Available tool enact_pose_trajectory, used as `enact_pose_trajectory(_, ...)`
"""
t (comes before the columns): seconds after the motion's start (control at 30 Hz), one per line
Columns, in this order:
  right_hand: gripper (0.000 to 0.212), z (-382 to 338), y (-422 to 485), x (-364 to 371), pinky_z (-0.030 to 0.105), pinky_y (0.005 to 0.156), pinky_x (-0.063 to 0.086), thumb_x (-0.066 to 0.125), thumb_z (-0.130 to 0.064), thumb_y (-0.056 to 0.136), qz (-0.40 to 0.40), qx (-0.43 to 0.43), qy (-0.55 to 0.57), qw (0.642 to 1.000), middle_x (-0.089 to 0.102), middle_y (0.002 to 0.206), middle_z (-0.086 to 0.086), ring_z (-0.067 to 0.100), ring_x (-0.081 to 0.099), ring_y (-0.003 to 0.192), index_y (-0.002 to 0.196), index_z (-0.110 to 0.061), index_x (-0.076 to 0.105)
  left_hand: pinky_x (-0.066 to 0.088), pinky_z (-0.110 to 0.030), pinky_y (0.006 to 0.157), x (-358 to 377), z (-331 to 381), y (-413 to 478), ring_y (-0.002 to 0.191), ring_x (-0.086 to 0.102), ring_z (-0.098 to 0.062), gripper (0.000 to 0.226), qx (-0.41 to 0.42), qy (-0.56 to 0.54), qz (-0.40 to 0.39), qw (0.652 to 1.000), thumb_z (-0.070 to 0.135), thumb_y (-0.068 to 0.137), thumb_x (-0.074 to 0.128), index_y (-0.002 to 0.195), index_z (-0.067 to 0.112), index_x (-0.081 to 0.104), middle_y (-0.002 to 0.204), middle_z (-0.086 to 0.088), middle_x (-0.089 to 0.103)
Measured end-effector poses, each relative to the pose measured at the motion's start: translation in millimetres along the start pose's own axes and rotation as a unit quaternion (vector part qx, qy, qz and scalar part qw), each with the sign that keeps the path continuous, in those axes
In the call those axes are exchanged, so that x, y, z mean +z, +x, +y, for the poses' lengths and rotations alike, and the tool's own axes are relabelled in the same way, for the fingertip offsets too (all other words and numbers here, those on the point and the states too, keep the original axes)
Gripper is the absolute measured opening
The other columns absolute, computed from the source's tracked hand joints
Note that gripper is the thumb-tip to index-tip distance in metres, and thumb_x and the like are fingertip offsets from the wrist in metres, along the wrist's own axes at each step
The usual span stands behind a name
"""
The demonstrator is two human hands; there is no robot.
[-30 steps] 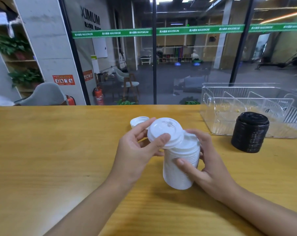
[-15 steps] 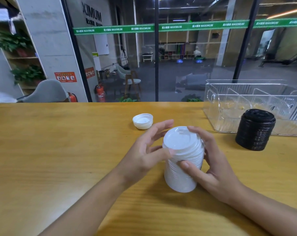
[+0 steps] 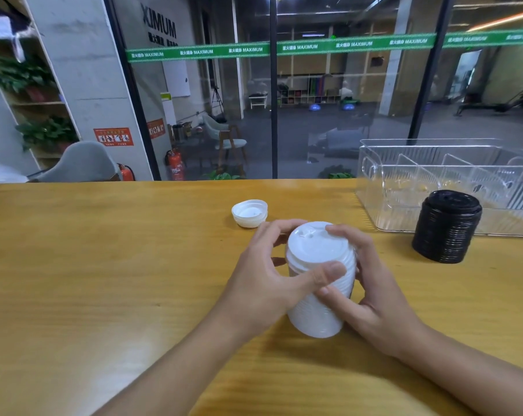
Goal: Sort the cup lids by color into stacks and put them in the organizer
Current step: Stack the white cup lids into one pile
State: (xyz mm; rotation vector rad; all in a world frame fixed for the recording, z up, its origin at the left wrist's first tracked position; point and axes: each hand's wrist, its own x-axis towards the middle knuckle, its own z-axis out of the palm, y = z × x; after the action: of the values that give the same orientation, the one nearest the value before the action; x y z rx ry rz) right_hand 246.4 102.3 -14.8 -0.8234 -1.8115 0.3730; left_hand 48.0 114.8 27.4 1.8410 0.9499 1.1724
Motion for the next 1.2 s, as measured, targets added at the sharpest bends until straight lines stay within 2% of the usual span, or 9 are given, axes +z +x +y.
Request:
enact_pose_trajectory(0.1,0.061,1,-1,1,0.037,0.095,0.055,0.073,-0.05,0.092,0.0,0.01,0.001,1.0,0.061,0.139,-0.007,0.023,0.066,0.119,0.143,-0.041,0.041,0.048,-0.028,0.112,-12,0,2,0.137,0.056,-0.001,0.076,-0.008,-0.064,-0.074,0.995,0.042,0.079,0.077,0.149,0.027,0.052,0.144,0.014,0.064)
enact_pose_trajectory(0.2,0.066,3,-1,2,0.035,0.1,0.054,0.073,-0.048,0.091,0.001,0.013,0.004,1.0,0.06,0.142,-0.007,0.022,0.065,0.123,0.147,-0.04,0.039,0.049,-0.021,0.107,-20,-1,4,0.134,0.059,-0.001,0.073,0.002,-0.059,-0.067,0.996,0.018,0.081,0.079,0.149,0.024,0.053,0.14,0.013,0.068)
enact_pose_trajectory(0.3,0.081,2,-2,3,0.028,0.105,0.051,0.074,-0.046,0.091,-0.001,0.019,0.017,1.0,0.06,0.144,-0.01,0.017,0.064,0.128,0.158,-0.04,0.028,0.053,-0.024,0.105,-17,-1,6,0.129,0.063,-0.001,0.069,0.009,-0.055,-0.029,0.998,0.021,0.077,0.083,0.142,0.027,0.06,0.134,0.019,0.071)
enact_pose_trajectory(0.5,0.093,-1,-2,2,0.017,0.104,0.047,0.072,-0.04,0.091,-0.006,0.025,0.013,1.0,0.063,0.137,-0.022,0.01,0.066,0.124,0.164,-0.032,0.015,0.055,-0.031,0.105,-8,-4,5,0.126,0.064,-0.003,0.069,0.018,-0.029,-0.007,0.999,0.04,0.069,0.091,0.133,0.029,0.069,0.13,0.011,0.069)
enact_pose_trajectory(0.7,0.081,0,-2,1,0.022,0.106,0.047,0.07,-0.042,0.093,-0.004,0.01,-0.001,1.0,0.061,0.14,-0.017,0.014,0.064,0.127,0.16,-0.042,0.025,0.057,-0.037,0.103,-4,-6,5,0.124,0.065,-0.006,0.068,0.01,-0.029,0.01,0.999,0.051,0.065,0.088,0.128,0.032,0.071,0.127,0.011,0.069)
enact_pose_trajectory(0.8,0.067,0,-2,1,0.029,0.102,0.051,0.069,-0.051,0.094,-0.005,0.006,-0.003,1.0,0.062,0.14,-0.014,0.017,0.065,0.124,0.151,-0.043,0.036,0.055,-0.043,0.106,-4,-6,2,0.126,0.066,-0.008,0.06,-0.001,-0.048,-0.003,0.999,0.047,0.075,0.085,0.13,0.03,0.07,0.13,0.009,0.071)
enact_pose_trajectory(0.87,0.058,-1,-2,0,0.025,0.096,0.052,0.069,-0.049,0.094,-0.004,0.005,-0.013,1.0,0.061,0.135,-0.019,0.016,0.066,0.118,0.143,-0.042,0.04,0.054,-0.046,0.108,-3,-6,1,0.125,0.067,-0.01,0.055,-0.006,-0.058,-0.008,0.998,0.037,0.08,0.086,0.132,0.026,0.069,0.128,0.009,0.074)
enact_pose_trajectory(1.03,0.052,-4,-2,1,0.02,0.091,0.053,0.069,-0.042,0.093,-0.006,0.01,-0.011,1.0,0.062,0.13,-0.022,0.012,0.068,0.111,0.137,-0.04,0.041,0.054,-0.045,0.107,2,-8,-1,0.123,0.068,-0.01,0.057,0.0,-0.053,-0.005,0.999,0.039,0.081,0.084,0.134,0.026,0.066,0.127,0.01,0.074)
enact_pose_trajectory(1.2,0.056,-6,-1,0,0.028,0.091,0.057,0.072,-0.045,0.091,-0.011,0.02,-0.007,1.0,0.063,0.13,-0.018,0.015,0.07,0.112,0.138,-0.037,0.041,0.055,-0.038,0.104,3,-12,-1,0.124,0.067,-0.011,0.059,0.033,-0.043,-0.002,0.999,0.048,0.081,0.079,0.135,0.029,0.066,0.13,0.008,0.072)
